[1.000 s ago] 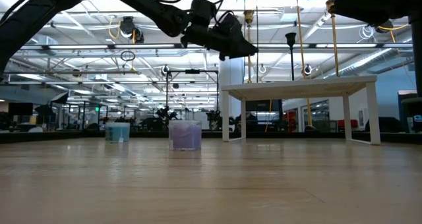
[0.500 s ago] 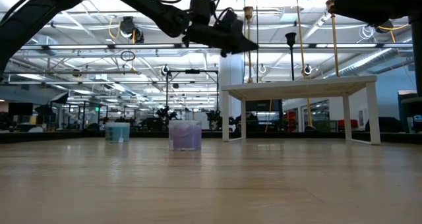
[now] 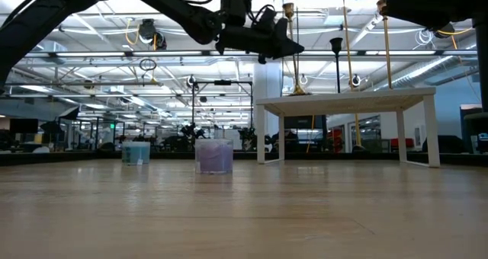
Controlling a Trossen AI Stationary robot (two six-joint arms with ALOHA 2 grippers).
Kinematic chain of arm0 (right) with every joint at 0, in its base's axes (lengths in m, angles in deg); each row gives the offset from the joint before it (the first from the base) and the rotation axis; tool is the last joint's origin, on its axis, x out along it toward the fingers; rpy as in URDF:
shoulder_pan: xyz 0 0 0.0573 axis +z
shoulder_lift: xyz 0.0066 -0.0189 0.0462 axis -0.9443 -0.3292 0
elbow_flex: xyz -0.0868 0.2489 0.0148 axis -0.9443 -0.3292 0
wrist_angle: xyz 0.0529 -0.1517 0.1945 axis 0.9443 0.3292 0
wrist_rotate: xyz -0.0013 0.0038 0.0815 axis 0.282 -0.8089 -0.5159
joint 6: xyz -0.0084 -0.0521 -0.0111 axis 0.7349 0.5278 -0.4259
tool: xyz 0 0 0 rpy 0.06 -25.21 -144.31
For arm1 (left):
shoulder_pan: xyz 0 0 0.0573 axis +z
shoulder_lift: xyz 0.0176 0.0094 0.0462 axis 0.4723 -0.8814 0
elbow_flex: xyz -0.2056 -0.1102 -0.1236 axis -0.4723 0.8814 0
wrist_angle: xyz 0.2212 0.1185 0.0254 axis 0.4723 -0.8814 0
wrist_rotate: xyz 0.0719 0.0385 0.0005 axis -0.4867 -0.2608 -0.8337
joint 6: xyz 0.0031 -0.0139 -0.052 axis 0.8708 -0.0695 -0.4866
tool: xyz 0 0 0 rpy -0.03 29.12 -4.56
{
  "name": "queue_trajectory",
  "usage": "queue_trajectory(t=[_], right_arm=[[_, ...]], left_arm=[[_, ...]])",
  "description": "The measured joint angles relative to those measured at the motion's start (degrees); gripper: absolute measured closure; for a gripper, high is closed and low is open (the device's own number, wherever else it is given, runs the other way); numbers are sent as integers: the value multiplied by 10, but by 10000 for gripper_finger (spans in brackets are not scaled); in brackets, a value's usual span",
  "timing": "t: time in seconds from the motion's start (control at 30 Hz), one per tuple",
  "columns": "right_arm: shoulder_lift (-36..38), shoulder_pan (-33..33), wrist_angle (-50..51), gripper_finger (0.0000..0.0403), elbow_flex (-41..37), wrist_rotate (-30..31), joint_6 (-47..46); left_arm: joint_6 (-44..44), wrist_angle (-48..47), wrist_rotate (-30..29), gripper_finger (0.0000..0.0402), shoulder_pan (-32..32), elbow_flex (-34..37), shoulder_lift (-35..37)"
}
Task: Pick & Place candle stick holders
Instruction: Put the gold candle holder on the shelf aligned with the gold and black candle holders, then put the blue scented candle on the shelf
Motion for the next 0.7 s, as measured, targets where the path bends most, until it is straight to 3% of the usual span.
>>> queue_trajectory(t=[0.27, 0.7], right_arm=[[-4, 0, 0, 206, 0, 0, -15], [-7, 0, 3, 206, 0, 0, -22]], left_arm=[[-17, -13, -7, 383, 3, 0, -11], [13, -53, -24, 271, 5, 0, -9]])
